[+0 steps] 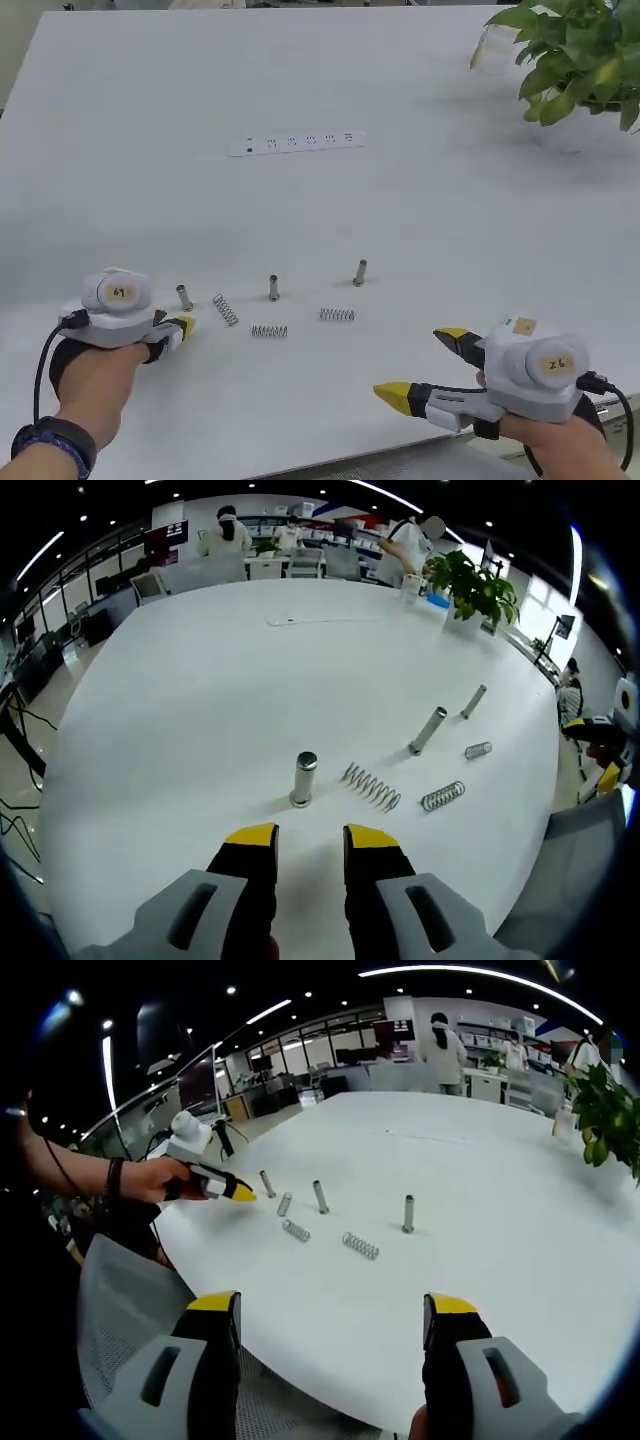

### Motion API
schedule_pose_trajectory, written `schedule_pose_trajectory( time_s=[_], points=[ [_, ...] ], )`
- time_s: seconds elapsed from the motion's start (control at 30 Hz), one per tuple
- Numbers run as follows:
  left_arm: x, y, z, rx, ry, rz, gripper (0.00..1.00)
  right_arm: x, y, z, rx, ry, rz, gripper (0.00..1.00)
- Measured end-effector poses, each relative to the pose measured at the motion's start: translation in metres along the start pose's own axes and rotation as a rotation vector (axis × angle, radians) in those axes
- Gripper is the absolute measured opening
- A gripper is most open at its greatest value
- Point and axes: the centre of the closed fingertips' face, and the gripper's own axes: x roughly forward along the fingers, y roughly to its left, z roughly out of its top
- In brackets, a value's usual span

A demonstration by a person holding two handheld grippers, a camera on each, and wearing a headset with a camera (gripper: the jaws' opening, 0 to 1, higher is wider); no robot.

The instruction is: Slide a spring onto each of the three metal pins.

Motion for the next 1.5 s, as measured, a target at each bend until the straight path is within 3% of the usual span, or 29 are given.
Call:
schedule_pose_trajectory(
  time_s=[0.3,0.47,0.67,0.87,1.03,1.23,1.5],
  points=[
    [-0.010,0.003,-0.029,-0.027,0.018,0.011,0.20,0.003,0.007,-0.001,-0.006,-0.001,0.014,0.73],
    [-0.022,-0.001,-0.036,-0.036,0.013,0.012,0.22,0.003,0.009,-0.001,-0.009,-0.002,0.020,0.73],
    [-0.028,0.004,-0.045,-0.056,0.002,0.009,0.23,0.003,0.011,-0.002,-0.018,-0.004,0.025,0.73],
    [-0.039,0.002,-0.054,-0.028,-0.010,0.003,0.27,0.005,0.013,0.000,-0.025,-0.006,0.035,0.74],
    [-0.053,0.002,-0.053,-0.018,-0.035,-0.004,0.31,0.006,0.014,0.001,-0.039,-0.002,0.045,0.74],
    [-0.066,0.000,-0.048,0.039,-0.058,-0.006,0.35,0.009,0.014,0.001,-0.055,0.005,0.056,0.74],
    [-0.085,-0.005,-0.037,0.055,-0.104,-0.010,0.39,0.014,0.015,0.002,-0.068,0.010,0.069,0.73]
  ],
)
